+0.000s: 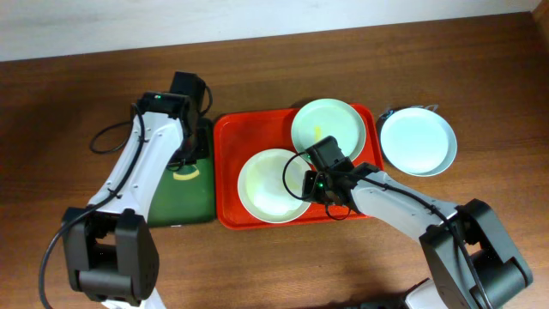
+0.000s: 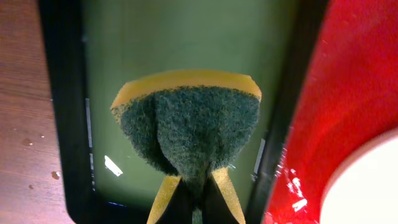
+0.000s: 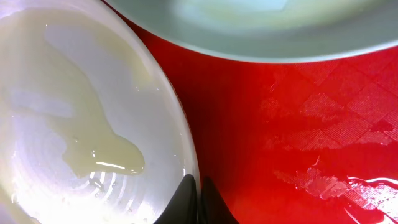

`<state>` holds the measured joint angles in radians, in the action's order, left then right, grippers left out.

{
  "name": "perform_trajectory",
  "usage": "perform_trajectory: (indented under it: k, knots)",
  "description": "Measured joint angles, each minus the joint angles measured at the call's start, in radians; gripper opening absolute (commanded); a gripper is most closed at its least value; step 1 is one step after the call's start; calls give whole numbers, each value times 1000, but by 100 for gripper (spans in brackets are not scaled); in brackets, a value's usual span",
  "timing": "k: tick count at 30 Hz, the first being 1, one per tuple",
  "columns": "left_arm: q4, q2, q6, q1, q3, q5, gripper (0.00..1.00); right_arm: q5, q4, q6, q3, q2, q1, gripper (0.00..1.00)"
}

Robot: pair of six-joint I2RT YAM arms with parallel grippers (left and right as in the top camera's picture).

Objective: Clean dirty plates on tray and stack at the side
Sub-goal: 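Drop the sponge into the green tray and raise the left arm aside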

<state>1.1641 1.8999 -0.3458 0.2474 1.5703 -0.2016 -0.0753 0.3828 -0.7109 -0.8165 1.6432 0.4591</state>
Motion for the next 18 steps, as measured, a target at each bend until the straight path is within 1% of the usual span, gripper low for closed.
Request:
perform_trajectory:
  k: [2, 8, 9, 10, 11, 12, 13, 14, 16, 17, 18]
  knots:
    - [-24, 0, -5, -9, -21, -8, 0, 0, 0, 0, 0, 0, 0, 4]
    - [-189, 0, -14, -12, -241, -16, 0, 0, 2, -1, 0, 0, 0, 4]
    - [-197, 0, -14, -12, -259, -16, 3, 0, 2, 0, 0, 0, 0, 4]
    - [-204, 0, -14, -12, -270, -16, 9, 0, 2, 0, 0, 0, 0, 4]
    - [-205, 0, -15, -12, -272, -17, 7, 0, 2, 0, 0, 0, 0, 4]
    - [-206, 0, -14, -12, -272, -16, 18, 0, 2, 0, 0, 0, 0, 4]
    - [-199, 0, -17, -12, -272, -17, 40, 0, 2, 0, 0, 0, 0, 4]
    - [-182, 0, -21, -12, -268, -16, 58, 0, 2, 0, 0, 0, 0, 4]
    - [-110, 0, -18, -13, -215, -16, 77, 0, 2, 0, 0, 0, 0, 4]
    - [-62, 0, -19, -16, -142, -18, 94, 0, 1, 0, 0, 0, 0, 5]
    - [-19, 0, -17, -21, -61, -16, 97, 0, 2, 0, 0, 0, 0, 5]
